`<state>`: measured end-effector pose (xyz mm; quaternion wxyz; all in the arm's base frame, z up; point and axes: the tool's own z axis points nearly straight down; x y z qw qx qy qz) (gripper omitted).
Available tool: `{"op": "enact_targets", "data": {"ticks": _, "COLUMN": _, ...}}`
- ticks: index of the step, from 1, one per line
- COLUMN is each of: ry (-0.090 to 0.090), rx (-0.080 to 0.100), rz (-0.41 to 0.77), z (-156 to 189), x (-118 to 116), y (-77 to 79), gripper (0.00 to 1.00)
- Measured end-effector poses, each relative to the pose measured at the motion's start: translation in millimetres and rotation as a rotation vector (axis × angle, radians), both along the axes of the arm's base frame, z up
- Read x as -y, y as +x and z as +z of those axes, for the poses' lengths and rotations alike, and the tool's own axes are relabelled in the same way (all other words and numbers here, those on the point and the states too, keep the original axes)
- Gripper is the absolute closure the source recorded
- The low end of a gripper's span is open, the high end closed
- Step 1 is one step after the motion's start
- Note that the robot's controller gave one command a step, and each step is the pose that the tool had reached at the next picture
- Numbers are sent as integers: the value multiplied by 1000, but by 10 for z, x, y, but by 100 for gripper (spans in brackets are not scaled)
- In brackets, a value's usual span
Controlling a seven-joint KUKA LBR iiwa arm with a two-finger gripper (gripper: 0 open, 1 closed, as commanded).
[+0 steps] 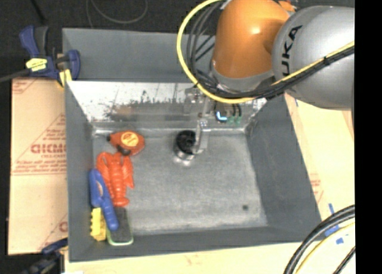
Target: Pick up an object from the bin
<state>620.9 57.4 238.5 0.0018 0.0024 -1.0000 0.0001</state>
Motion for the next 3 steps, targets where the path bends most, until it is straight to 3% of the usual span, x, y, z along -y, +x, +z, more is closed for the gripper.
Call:
{"op": "enact_targets", "data": {"ticks": 1, "ry": 1, "rx": 8, "rz": -1, "z": 53, "x": 2, "y": 10, "gripper": 0}}
{"op": "enact_targets", "data": {"ticks": 2, "ry": 1, "rx": 14, "rz": -2, "z": -371, "x": 221, "y": -260, "gripper": 0}}
{"op": "enact_targets", "data": {"ticks": 3, "ry": -1, "rx": 2, "rz": 23, "z": -733, "x": 293, "y": -248, "gripper": 0}}
